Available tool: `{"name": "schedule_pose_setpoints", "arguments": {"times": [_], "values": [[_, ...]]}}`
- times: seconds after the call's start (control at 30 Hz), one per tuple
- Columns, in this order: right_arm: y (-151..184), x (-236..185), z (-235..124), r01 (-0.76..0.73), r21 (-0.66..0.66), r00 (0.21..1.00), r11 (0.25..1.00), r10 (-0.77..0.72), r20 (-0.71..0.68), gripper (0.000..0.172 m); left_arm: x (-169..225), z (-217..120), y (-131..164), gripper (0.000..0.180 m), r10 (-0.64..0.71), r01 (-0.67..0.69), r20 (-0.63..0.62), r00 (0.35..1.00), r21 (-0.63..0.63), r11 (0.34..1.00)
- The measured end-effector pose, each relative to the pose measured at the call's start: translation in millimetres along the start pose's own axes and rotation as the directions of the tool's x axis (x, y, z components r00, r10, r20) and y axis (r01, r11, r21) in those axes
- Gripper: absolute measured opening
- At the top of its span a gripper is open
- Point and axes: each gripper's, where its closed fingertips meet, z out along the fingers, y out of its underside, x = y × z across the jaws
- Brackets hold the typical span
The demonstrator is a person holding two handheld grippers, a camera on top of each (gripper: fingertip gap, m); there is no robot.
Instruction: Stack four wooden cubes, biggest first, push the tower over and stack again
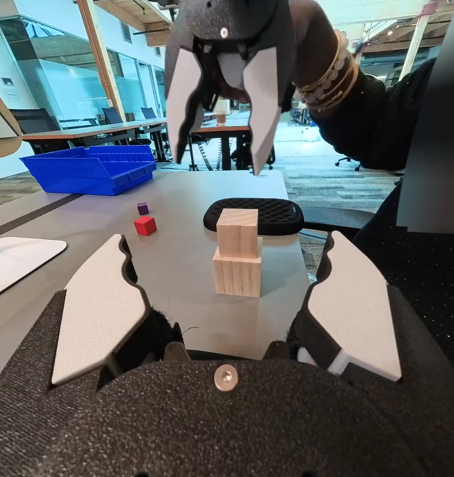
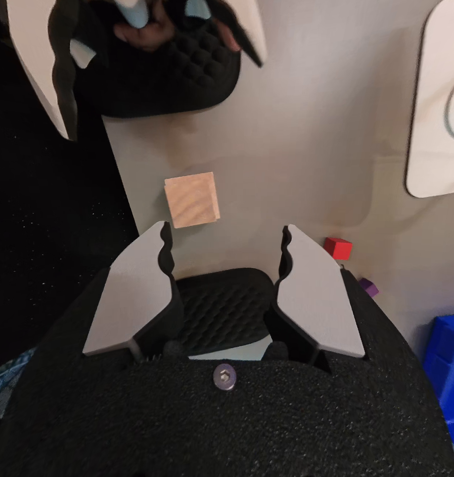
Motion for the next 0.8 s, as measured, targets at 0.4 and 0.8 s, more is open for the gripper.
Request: {"name": "schedule_pose_setpoints", "arguments": {"times": [0.4,0.8], "values": [[45.1,103.4,5.4,-0.118,0.095,0.984,0.988,0.130,-0.124,0.069,0.0,0.2,0.3,0.137,0.000,0.000,-0.001,1.000,-0.003,1.000],[98.9,154.7,89.1,-0.032,0.007,0.998,0.999,0.032,-0.063,0.060,0.3,0.3,0.3,0.135,-0.001,0.001,-0.003,1.000,-0.003,1.000]]}}
